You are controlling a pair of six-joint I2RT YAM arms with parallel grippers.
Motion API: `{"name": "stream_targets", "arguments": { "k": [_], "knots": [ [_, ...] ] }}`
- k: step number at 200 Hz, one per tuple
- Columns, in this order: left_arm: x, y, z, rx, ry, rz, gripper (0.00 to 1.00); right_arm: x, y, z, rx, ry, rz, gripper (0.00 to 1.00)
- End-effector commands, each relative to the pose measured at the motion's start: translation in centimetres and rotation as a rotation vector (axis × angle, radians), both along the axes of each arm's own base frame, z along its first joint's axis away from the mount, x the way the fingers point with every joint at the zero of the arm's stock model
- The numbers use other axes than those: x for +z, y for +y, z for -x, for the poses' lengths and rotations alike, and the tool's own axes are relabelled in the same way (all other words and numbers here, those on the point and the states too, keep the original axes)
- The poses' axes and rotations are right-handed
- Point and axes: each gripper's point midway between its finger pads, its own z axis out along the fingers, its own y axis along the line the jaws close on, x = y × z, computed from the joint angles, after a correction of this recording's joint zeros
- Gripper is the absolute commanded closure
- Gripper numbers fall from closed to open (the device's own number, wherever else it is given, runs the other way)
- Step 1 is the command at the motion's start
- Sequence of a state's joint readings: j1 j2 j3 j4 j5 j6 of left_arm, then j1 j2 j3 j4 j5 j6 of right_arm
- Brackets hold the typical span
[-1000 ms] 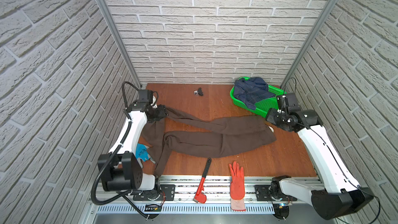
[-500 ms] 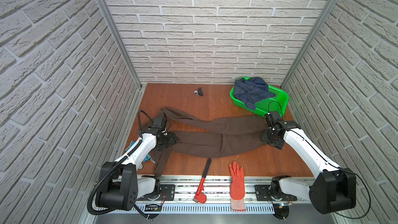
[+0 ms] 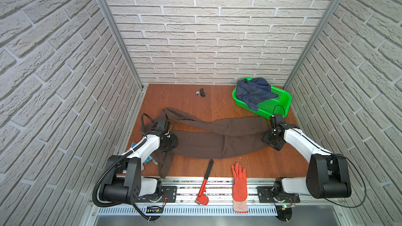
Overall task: Fold and stack the trousers
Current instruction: Flatten out the trousers at the center of the table.
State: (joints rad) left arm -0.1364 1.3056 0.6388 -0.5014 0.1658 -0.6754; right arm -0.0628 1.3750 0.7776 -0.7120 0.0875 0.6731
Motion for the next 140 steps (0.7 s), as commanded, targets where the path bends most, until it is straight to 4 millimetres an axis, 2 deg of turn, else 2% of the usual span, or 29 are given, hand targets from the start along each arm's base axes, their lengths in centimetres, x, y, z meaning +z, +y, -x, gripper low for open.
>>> {"name": "stream_targets", "arguments": {
  "k": [1, 14, 24, 36, 49, 59, 75, 105, 124, 140],
  "knots": [
    [2.3, 0.1, -1.1, -0.009, -0.065, -0.008, 0.80, -1.0, 0.1, -0.4, -0.009, -0.019, -0.033, 0.40],
    [2.9, 0.1, -1.1, -0.017, -0.073, -0.010, 0.84, -1.6, 0.1, -0.3, -0.016, -0.007, -0.048, 0.44],
    [3.3, 0.1, -1.1, -0.018, -0.076, -0.011, 0.87, -2.1, 0.1, -0.2, -0.022, 0.003, -0.058, 0.51],
    [3.8, 0.1, -1.1, -0.020, -0.084, -0.010, 0.91, -2.5, 0.1, -0.1, -0.027, 0.006, -0.067, 0.67],
    [4.6, 0.1, -1.1, -0.025, -0.098, -0.010, 0.95, -2.3, 0.1, 0.0, -0.025, 0.003, -0.073, 0.90],
    [5.5, 0.2, -1.0, -0.033, -0.110, -0.016, 0.98, -1.4, 0.2, 0.2, -0.017, -0.003, -0.075, 0.94],
    [7.0, 0.4, -0.6, -0.047, -0.119, -0.031, 1.00, 1.2, 0.2, 1.1, -0.006, -0.030, -0.061, 0.94],
    [11.6, 1.1, -0.7, -0.083, -0.173, -0.080, 1.00, 9.3, 0.2, 3.6, -0.004, -0.133, -0.031, 0.94],
    [13.8, 1.3, -2.4, -0.113, -0.200, -0.107, 1.00, 13.0, 0.3, 3.6, 0.009, -0.211, -0.022, 0.95],
    [14.6, 1.1, -5.0, -0.130, -0.211, -0.106, 0.98, 14.4, 0.4, 2.2, 0.009, -0.224, -0.030, 0.94]
  ]
}}
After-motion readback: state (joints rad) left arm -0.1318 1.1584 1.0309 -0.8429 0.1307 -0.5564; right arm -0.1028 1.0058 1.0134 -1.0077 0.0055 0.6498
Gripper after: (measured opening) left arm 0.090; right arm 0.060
